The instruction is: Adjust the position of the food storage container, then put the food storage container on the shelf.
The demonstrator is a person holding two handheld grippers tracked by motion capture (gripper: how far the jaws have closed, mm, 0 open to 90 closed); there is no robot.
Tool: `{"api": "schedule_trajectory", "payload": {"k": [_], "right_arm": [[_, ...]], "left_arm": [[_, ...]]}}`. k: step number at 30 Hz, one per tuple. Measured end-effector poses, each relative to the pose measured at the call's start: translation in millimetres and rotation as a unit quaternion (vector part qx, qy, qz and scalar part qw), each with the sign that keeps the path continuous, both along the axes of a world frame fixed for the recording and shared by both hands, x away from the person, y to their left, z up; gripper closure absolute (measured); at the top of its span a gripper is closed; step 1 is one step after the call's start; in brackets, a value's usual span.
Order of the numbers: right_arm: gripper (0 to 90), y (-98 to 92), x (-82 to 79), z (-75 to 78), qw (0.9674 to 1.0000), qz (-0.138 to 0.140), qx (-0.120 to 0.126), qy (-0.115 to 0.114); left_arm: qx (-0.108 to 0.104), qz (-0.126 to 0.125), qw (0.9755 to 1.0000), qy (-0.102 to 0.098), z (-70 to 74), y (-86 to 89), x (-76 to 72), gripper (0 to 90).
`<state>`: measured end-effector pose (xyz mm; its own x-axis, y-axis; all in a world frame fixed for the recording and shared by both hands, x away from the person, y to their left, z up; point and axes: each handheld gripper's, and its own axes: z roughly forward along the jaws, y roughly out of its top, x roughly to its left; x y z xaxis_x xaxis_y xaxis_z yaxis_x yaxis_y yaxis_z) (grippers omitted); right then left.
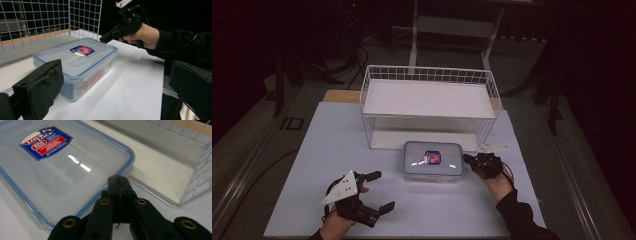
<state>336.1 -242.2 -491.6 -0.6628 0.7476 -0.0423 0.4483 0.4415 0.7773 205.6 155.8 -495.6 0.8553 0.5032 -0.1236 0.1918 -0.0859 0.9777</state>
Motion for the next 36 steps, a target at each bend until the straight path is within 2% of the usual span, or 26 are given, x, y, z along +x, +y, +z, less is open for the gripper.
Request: {"api": "schedule_trajectory", "payload": {"k": [7,11,14,15,17,18,19,20,21,22,23,24,25,27,29,30,33,36], "right_arm": [[90.0,9.2,5.4,-0.1,1.0,0.006,0.0,-0.004],[89.7,6.6,4.4,3.3,0.9999,0.007,0.011,-0.005],[85.4,3.3,-1.3,7.3,0.9996,0.011,0.024,-0.007],[80.6,1.1,-9.3,13.0,0.9993,0.017,0.027,-0.018],[78.5,-0.2,-13.1,16.0,0.999,0.019,0.034,-0.022],[70.1,-3.5,-20.0,22.2,0.9982,0.023,0.047,-0.03],[70.1,-3.5,-20.0,22.2,0.9982,0.023,0.047,-0.03],[60.2,-5.7,-26.9,28.1,0.9972,0.026,0.058,-0.04],[60.2,-5.7,-26.9,28.1,0.9972,0.026,0.058,-0.04],[47.4,-7.8,-32.2,32.5,0.9953,0.031,0.078,-0.049],[47.4,-7.8,-32.2,32.5,0.9953,0.031,0.078,-0.049],[42.1,-8.6,-34.7,34.9,0.9941,0.036,0.088,-0.053],[25.7,-10.2,-38.9,38.8,0.9915,0.037,0.109,-0.06],[14.2,-10.6,-41.7,41.2,0.9902,0.047,0.114,-0.067],[11.3,-10.9,-45.7,43.5,0.9888,0.049,0.115,-0.082],[10.4,-11.7,-47.8,44.6,0.9874,0.059,0.122,-0.083],[10.3,-15.0,-53.5,47.1,0.9821,0.071,0.14,-0.104],[12.3,-17.3,-57.5,48.7,0.982,0.071,0.13,-0.117]], "left_arm": [[0.001,-0.001,1.0,0.001,-0.2,-0.2,0.1,0.0],[0.002,0.006,1.0,0.002,0.1,0.8,0.5,0.0],[0.005,0.016,0.9999,0.004,0.8,2.1,1.8,0.0],[0.009,0.03,0.9995,0.006,2.4,2.7,3.5,0.0],[0.01,0.034,0.9993,0.007,3.0,2.8,4.7,0.0],[0.017,0.042,0.9989,0.013,5.5,3.0,7.5,0.0],[0.017,0.042,0.9989,0.013,5.5,3.0,7.5,0.0],[0.031,0.05,0.9981,0.021,8.7,1.7,11.0,0.0],[0.031,0.05,0.9981,0.021,8.7,1.7,11.0,0.0],[0.037,0.052,0.9976,0.028,12.0,-0.2,14.9,0.0],[0.037,0.052,0.9976,0.028,12.0,-0.2,14.9,0.0],[0.045,0.055,0.9969,0.034,15.8,-2.7,20.3,0.0],[0.049,0.057,0.9964,0.038,17.7,-3.9,23.3,0.0],[0.058,0.059,0.9954,0.049,21.7,-7.5,31.0,0.0],[0.067,0.062,0.9934,0.07,25.6,-11.8,41.8,0.0],[0.062,0.058,0.9932,0.079,26.9,-13.6,47.0,0.0],[0.059,0.054,0.9911,0.106,29.3,-18.8,62.2,0.0],[0.053,0.056,0.989,0.126,29.3,-23.2,74.8,0.0]]}}
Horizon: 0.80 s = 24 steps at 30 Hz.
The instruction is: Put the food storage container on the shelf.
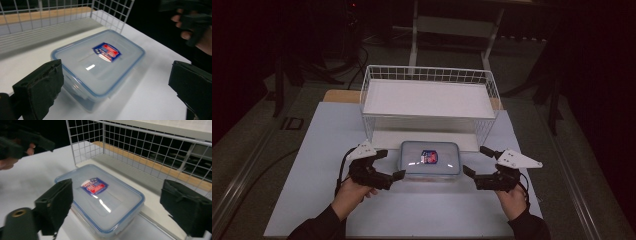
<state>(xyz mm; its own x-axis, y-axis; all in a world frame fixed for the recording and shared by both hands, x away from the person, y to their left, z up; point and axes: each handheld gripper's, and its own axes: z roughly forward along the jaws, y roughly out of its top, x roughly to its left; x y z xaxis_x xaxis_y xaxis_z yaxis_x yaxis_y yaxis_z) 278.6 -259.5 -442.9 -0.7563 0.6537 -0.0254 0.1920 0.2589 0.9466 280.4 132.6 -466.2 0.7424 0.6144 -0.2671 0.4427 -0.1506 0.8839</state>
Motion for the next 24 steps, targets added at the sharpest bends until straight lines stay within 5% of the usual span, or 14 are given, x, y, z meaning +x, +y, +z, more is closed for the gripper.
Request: {"api": "schedule_trajectory", "payload": {"k": [4,9,16,20,21,24], "right_arm": [[14.0,-0.6,-3.0,-0.7,0.9996,-0.008,-0.023,-0.015],[16.4,-1.2,-4.6,-1.9,0.9993,-0.023,-0.028,0.012],[12.2,1.1,-0.6,-5.2,0.9988,-0.019,-0.026,0.037],[10.7,4.1,0.8,-8.4,0.9976,-0.038,-0.034,0.048],[10.6,4.9,1.1,-9.5,0.9971,-0.046,-0.037,0.048],[10.2,5.3,2.9,-12.5,0.9964,-0.043,-0.031,0.065]], "left_arm": [[-0.017,-0.003,0.9978,0.064,-3.5,-5.9,21.0,0.0],[-0.035,0.001,0.9894,0.141,-16.3,-12.3,45.5,0.5],[-0.048,0.041,0.9705,0.233,-33.9,-3.4,70.1,0.9],[-0.034,0.049,0.9662,0.251,-38.9,-1.6,76.4,5.0],[-0.04,0.052,0.9589,0.276,-45.0,2.0,82.1,5.0],[-0.052,0.042,0.9506,0.303,-51.9,4.8,86.7,10.1]]}}
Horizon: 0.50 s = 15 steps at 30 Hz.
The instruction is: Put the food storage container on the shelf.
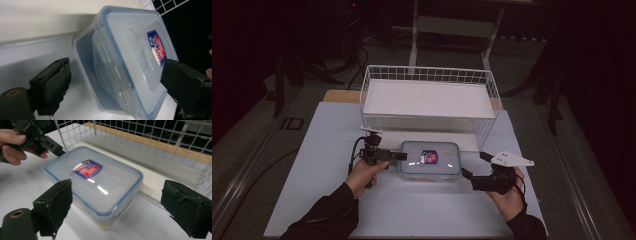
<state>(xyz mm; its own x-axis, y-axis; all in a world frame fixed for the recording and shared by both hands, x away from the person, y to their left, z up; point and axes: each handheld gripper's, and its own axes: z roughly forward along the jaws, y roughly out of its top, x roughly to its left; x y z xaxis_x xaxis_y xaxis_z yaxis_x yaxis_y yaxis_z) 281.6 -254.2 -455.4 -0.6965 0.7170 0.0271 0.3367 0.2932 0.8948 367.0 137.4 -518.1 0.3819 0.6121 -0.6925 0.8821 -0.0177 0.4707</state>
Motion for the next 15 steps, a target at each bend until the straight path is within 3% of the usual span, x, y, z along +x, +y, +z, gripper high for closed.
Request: {"api": "schedule_trajectory", "payload": {"k": [6,11,15], "right_arm": [[10.2,1.9,3.0,-1.0,0.9999,0.007,0.005,0.015],[10.2,2.5,4.0,-3.0,0.9997,0.01,0.001,0.023],[10.4,-0.5,8.5,-6.9,0.999,0.008,0.007,0.044]], "left_arm": [[-0.017,-0.004,0.9995,0.025,-8.7,0.9,5.2,23.9],[-0.049,-0.018,0.9983,0.026,-10.6,-0.4,4.4,38.9],[-0.04,-0.024,0.9987,0.021,-8.9,-0.3,2.2,42.4]]}}
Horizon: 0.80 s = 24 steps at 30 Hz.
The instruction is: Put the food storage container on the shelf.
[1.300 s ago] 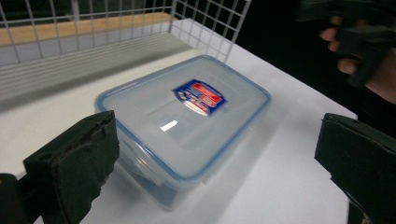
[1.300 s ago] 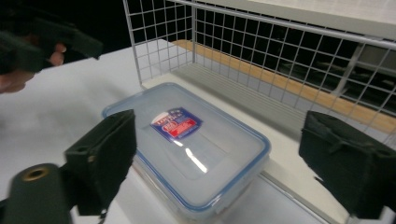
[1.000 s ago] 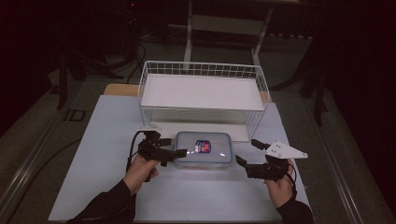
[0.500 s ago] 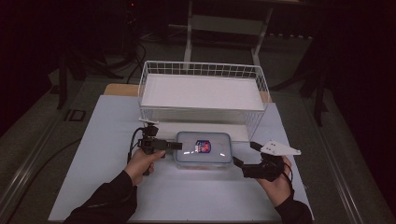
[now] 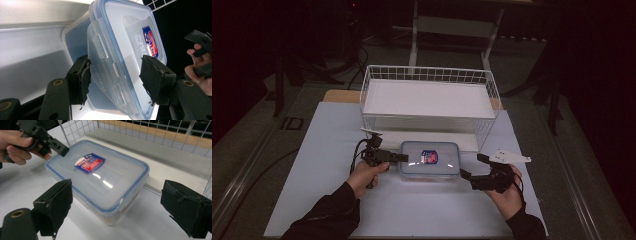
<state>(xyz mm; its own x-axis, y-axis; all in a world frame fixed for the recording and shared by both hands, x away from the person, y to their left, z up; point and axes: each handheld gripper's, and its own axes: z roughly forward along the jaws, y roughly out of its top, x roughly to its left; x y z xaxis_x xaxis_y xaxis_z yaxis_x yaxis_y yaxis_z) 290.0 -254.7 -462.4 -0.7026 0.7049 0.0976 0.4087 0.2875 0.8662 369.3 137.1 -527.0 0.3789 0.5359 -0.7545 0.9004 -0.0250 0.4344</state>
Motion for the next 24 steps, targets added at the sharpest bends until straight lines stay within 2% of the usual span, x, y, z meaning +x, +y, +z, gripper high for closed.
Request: {"api": "schedule_trajectory", "payload": {"k": [4,7,11,16,20,24], "right_arm": [[12.8,-4.5,8.6,-6.4,0.9994,-0.002,0.016,0.031],[13.5,-7.3,16.9,-14.1,0.9974,-0.002,0.036,0.062],[16.9,-7.3,26.4,-25.5,0.9931,0.002,0.053,0.105],[23.3,-2.8,34.4,-35.1,0.987,0.016,0.073,0.142],[28.0,2.2,35.7,-37.2,0.9845,0.024,0.076,0.156],[38.0,0.6,37.1,-37.5,0.9851,0.016,0.064,0.159]], "left_arm": [[0.004,-0.005,0.9997,-0.025,4.5,-0.1,-7.5,45.2],[0.004,-0.011,0.999,-0.043,7.7,-1.1,-15.1,48.1],[-0.001,-0.017,0.998,-0.06,9.3,-1.1,-23.2,51.7],[0.004,-0.028,0.9968,-0.075,12.4,-1.7,-31.2,53.7],[0.008,-0.039,0.9961,-0.078,13.9,-2.4,-35.0,55.2],[0.007,-0.038,0.996,-0.081,13.4,-1.7,-37.8,55.9]]}}
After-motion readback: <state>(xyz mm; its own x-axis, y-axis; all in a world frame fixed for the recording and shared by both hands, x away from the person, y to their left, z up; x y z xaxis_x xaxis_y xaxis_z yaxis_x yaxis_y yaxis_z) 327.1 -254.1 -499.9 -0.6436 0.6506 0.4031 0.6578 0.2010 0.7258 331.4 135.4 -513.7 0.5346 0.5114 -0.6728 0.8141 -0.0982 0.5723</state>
